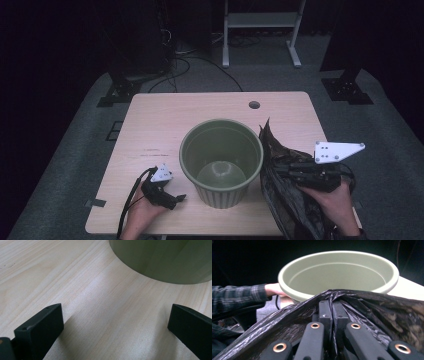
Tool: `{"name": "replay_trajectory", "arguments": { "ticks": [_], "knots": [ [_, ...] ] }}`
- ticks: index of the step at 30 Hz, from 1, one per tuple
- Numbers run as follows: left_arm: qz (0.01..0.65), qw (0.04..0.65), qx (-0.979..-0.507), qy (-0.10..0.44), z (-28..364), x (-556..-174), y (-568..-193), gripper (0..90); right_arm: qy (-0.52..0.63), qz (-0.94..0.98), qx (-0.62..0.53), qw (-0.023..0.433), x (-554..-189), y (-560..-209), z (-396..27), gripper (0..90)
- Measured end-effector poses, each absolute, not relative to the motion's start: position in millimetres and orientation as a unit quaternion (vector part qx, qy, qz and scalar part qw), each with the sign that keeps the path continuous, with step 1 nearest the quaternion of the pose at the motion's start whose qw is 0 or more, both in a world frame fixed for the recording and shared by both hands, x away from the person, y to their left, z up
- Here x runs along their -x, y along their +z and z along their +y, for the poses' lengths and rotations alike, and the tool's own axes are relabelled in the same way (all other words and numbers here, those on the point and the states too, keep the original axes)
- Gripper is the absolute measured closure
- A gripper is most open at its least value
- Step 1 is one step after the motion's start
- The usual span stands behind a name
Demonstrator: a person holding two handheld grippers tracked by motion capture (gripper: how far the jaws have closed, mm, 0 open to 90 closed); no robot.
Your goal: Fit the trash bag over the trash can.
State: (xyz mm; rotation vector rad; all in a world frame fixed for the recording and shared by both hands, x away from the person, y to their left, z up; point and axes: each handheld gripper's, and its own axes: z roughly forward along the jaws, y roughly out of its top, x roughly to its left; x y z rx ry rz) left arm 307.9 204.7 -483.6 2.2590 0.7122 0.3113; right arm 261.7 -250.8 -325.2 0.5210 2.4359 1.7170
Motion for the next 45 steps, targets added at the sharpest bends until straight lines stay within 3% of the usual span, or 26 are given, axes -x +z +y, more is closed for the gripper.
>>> {"name": "replay_trajectory", "arguments": {
  "ticks": [14, 45],
  "knots": [
    [0.277, 0.367, -0.88, 0.121, 204.7, -308.0, -483.6, 0.0, 0.546, 0.829, -0.111, 0.039, -278.3, -285.7, -201.2, 87.7],
    [0.274, 0.368, -0.88, 0.12, 204.5, -307.9, -483.8, 0.0, 0.521, 0.853, -0.02, -0.039, -312.8, -263.1, -58.9, 87.6]
  ]
}}
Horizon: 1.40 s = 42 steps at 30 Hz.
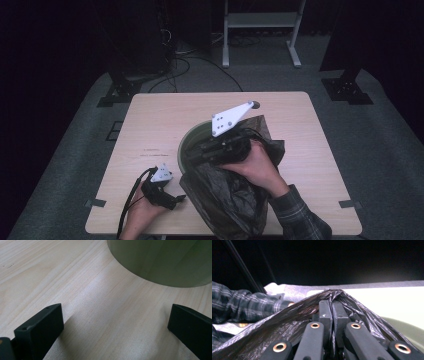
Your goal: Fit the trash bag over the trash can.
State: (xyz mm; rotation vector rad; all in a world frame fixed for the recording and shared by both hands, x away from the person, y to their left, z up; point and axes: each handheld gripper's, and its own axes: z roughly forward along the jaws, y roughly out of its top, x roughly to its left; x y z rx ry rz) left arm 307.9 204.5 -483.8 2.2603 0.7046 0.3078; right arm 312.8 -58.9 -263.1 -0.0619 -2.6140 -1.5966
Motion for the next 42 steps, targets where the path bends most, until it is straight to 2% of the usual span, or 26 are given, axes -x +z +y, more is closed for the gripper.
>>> {"name": "replay_trajectory", "arguments": {
  "ticks": [9, 18, 28, 42],
  "knots": [
    [0.272, 0.366, -0.882, 0.12, 204.7, -308.0, -483.6, 0.0, -0.537, -0.84, -0.005, 0.08, -320.6, -257.7, -12.8, 87.4],
    [0.27, 0.366, -0.882, 0.12, 204.6, -307.8, -483.5, 0.0, -0.534, -0.841, -0.008, 0.087, -321.3, -260.0, -0.7, 86.9],
    [0.272, 0.368, -0.881, 0.119, 204.4, -307.8, -483.7, 0.0, -0.521, -0.851, 0.041, 0.058, -330.6, -266.6, -37.7, 86.4],
    [0.272, 0.368, -0.881, 0.119, 204.5, -307.8, -483.7, 0.0, -0.488, -0.864, 0.121, -0.006, -344.1, -269.1, -103.0, 86.0]
  ]
}}
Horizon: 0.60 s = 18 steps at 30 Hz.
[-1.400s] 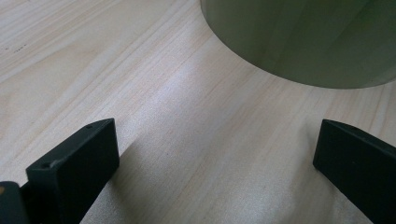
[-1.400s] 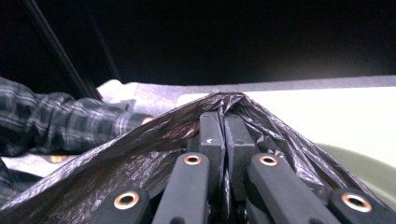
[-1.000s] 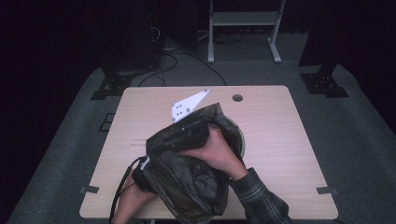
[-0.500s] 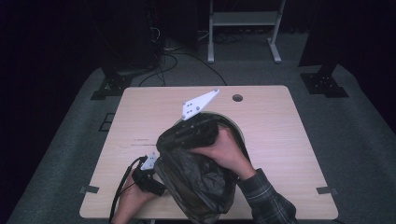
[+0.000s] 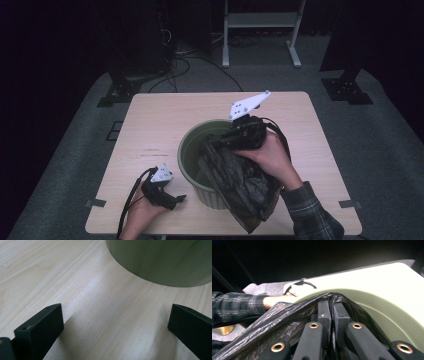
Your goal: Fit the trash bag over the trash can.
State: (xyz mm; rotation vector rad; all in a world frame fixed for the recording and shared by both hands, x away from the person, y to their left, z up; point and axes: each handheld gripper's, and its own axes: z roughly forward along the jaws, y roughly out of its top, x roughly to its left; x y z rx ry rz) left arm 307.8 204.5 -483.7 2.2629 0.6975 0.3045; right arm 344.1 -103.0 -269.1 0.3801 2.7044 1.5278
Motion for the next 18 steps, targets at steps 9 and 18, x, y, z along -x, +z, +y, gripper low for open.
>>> {"name": "replay_trajectory", "arguments": {
  "ticks": [9, 18],
  "knots": [
    [0.272, 0.368, -0.881, 0.118, 204.5, -307.8, -483.6, 0.0, 0.452, 0.874, -0.17, 0.059, -363.2, -278.2, -130.2, 86.0],
    [0.272, 0.368, -0.881, 0.118, 204.5, -307.8, -483.6, 0.0, 0.448, 0.867, -0.199, 0.088, -376.1, -284.0, -148.8, 75.0]
  ]
}}
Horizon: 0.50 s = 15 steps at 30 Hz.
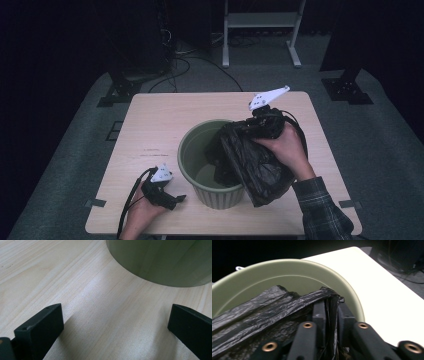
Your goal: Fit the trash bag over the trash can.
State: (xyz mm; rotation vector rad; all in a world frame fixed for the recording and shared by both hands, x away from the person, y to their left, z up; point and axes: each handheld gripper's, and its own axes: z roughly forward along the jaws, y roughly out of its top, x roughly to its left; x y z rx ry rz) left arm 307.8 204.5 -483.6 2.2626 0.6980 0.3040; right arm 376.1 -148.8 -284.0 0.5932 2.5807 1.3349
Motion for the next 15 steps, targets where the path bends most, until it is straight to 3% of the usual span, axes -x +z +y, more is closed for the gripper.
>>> {"name": "replay_trajectory", "arguments": {
  "ticks": [2, 8, 15],
  "knots": [
    [0.272, 0.368, -0.881, 0.118, 204.5, -307.8, -483.6, 0.0, 0.455, 0.863, -0.202, 0.092, -375.0, -284.5, -151.9, 67.6],
    [0.272, 0.368, -0.881, 0.118, 204.5, -307.8, -483.6, 0.0, 0.475, 0.848, -0.214, 0.096, -365.6, -280.6, -173.2, 57.1],
    [0.272, 0.368, -0.881, 0.118, 204.5, -307.8, -483.6, 0.0, 0.493, 0.831, -0.23, 0.116, -346.4, -278.6, -206.1, 54.0]
  ]
}}
